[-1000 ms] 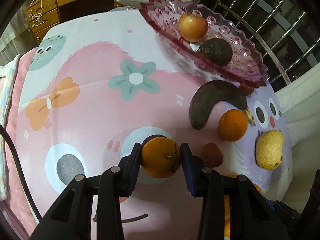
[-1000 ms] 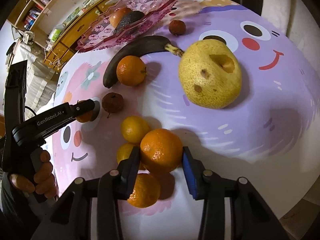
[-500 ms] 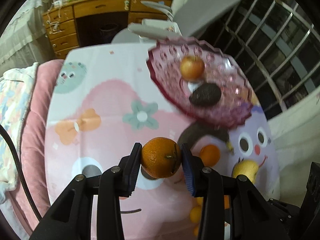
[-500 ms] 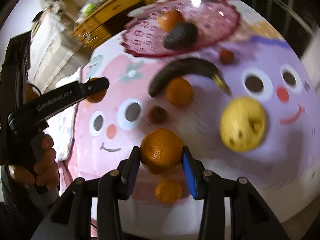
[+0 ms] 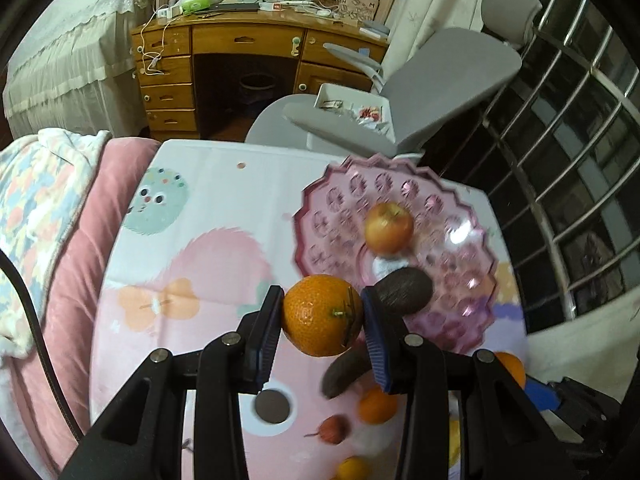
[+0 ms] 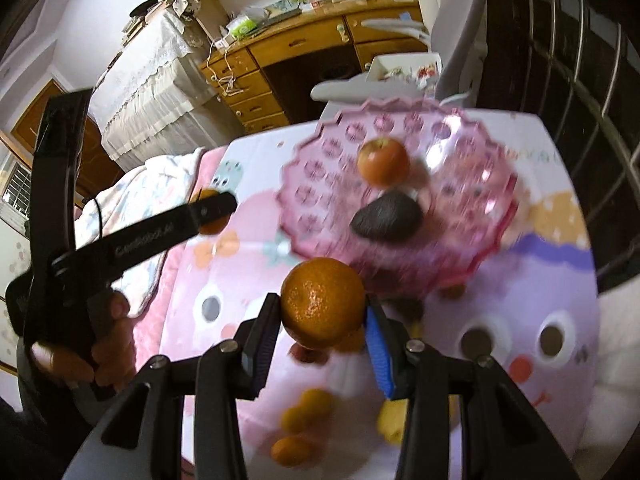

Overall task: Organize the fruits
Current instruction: 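Lower both oranges into the pink glass bowl and open both tools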

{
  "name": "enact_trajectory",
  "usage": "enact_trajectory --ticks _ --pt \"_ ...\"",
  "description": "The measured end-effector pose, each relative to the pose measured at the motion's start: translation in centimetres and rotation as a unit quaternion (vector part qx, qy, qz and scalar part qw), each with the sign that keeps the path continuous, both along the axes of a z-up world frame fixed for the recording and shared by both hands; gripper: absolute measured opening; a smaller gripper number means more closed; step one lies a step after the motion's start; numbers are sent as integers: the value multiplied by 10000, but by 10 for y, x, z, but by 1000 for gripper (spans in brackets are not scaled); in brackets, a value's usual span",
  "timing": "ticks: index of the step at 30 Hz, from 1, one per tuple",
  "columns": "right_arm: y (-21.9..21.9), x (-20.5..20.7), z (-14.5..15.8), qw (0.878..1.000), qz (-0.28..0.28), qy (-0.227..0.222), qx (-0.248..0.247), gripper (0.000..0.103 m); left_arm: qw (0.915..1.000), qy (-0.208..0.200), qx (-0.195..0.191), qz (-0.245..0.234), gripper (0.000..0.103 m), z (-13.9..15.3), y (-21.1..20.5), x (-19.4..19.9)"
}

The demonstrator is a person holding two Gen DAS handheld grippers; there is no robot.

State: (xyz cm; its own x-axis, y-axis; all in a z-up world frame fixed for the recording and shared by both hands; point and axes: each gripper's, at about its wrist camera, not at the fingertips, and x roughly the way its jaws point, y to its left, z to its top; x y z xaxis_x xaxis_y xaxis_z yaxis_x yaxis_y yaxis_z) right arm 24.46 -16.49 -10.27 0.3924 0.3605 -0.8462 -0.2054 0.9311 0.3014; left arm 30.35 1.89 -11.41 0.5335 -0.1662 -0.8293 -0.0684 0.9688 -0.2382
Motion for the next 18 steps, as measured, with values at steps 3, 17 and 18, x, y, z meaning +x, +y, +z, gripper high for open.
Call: enact_trajectory --ticks 3,17,18 --pt "-11 20 3 9999 16 -71 -150 42 9999 -94 -13 62 38 2 -10 10" --pt "-59 80 -38 9988 -131 256 -402 42 9990 318 55 319 38 -45 -46 56" --pt "-62 82 -43 9986 -165 314 -392 43 9988 349 64 328 38 -48 -47 55"
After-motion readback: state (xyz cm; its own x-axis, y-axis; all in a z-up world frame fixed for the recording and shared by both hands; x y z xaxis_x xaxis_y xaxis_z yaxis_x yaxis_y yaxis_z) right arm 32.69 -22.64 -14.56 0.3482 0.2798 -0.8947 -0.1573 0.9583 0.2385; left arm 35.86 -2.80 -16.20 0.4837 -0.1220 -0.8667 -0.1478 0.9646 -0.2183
